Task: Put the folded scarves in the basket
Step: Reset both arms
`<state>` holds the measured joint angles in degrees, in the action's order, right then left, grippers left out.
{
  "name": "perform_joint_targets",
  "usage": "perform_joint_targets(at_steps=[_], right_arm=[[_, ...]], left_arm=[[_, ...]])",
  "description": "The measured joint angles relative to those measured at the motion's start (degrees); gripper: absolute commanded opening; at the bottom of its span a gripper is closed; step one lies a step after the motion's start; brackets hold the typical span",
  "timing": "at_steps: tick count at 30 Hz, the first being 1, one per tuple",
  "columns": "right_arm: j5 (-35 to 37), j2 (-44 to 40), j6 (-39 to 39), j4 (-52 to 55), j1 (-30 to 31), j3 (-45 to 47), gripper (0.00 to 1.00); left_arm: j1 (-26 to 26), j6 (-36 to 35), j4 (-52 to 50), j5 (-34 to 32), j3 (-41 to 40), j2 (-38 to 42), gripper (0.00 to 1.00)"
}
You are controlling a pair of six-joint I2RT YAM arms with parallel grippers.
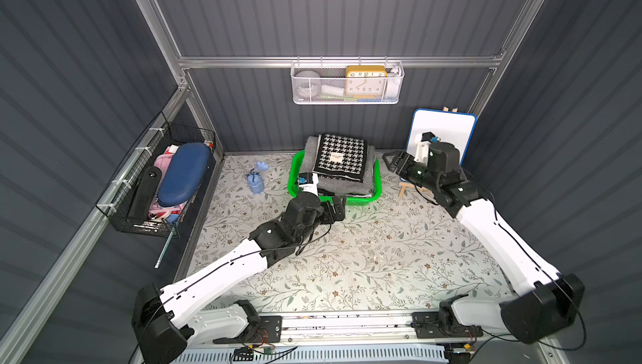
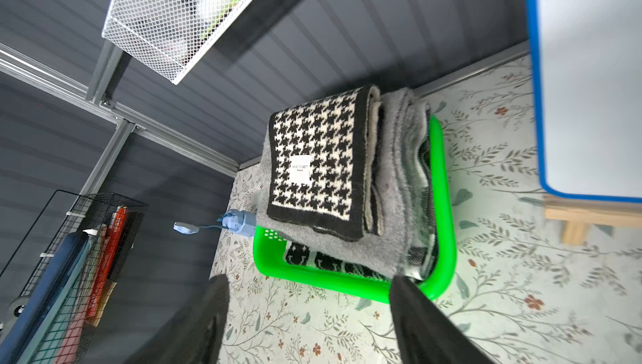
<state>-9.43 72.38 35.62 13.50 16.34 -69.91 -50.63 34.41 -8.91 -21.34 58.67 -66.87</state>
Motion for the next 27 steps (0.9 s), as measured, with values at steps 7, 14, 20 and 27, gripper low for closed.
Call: perform_joint_targets(at_steps=[7,14,20,27], right_arm=[[8.9,-16.9,-1.0,-3.3,0.0,17.6,0.99],[18.5,-25.4,-6.4,-6.4,0.0,28.1,0.99],[24.9,-29.0,-12.6,-10.2,0.0,35.4,0.99],[29.4,-29.4,-17.5,-19.1,0.0,47.2,0.99]], left_arm=[[0.0,-13.6,5.9,-3.7,-0.2,1.9,0.99],[1.5,-26.9,19.8,-9.2,-12.3,5.9,0.99],[13.6,-30.9,26.8,-5.2,-19.0,7.9,0.99],[28.6,-31.8,32.3,0.0,-20.3,2.4,0.99]])
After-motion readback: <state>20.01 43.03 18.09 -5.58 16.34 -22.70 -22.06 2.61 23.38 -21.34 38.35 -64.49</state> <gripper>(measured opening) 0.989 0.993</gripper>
